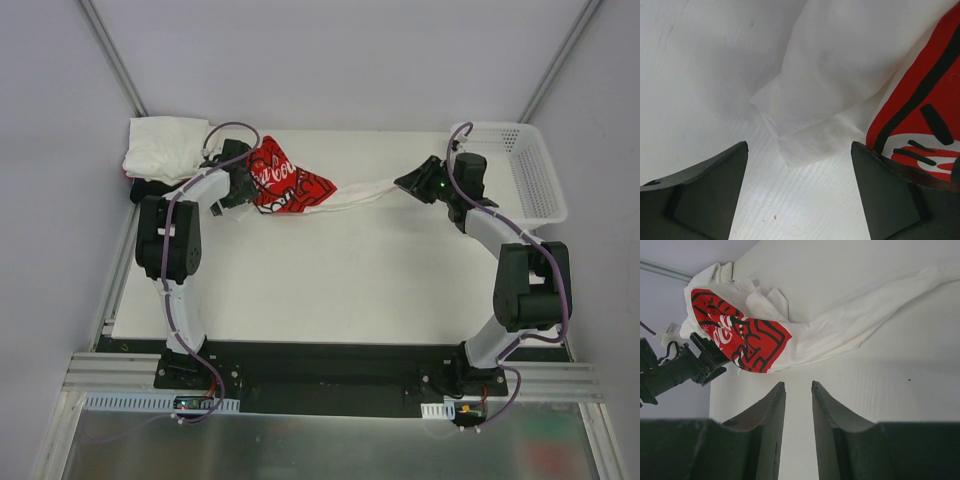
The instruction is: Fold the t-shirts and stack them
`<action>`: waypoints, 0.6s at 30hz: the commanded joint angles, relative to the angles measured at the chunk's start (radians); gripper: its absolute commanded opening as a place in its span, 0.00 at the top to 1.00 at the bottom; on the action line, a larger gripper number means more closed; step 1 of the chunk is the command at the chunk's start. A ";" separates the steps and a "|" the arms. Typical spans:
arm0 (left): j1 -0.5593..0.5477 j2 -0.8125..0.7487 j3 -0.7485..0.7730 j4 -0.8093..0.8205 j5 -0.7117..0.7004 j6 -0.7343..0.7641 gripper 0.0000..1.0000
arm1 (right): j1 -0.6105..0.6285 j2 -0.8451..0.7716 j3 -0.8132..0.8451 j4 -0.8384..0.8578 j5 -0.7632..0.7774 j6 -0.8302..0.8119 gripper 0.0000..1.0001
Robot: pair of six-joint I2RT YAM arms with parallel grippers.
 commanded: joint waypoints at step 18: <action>0.009 0.131 0.207 -0.208 0.078 0.215 0.33 | -0.034 -0.027 0.023 0.081 -0.049 0.069 0.69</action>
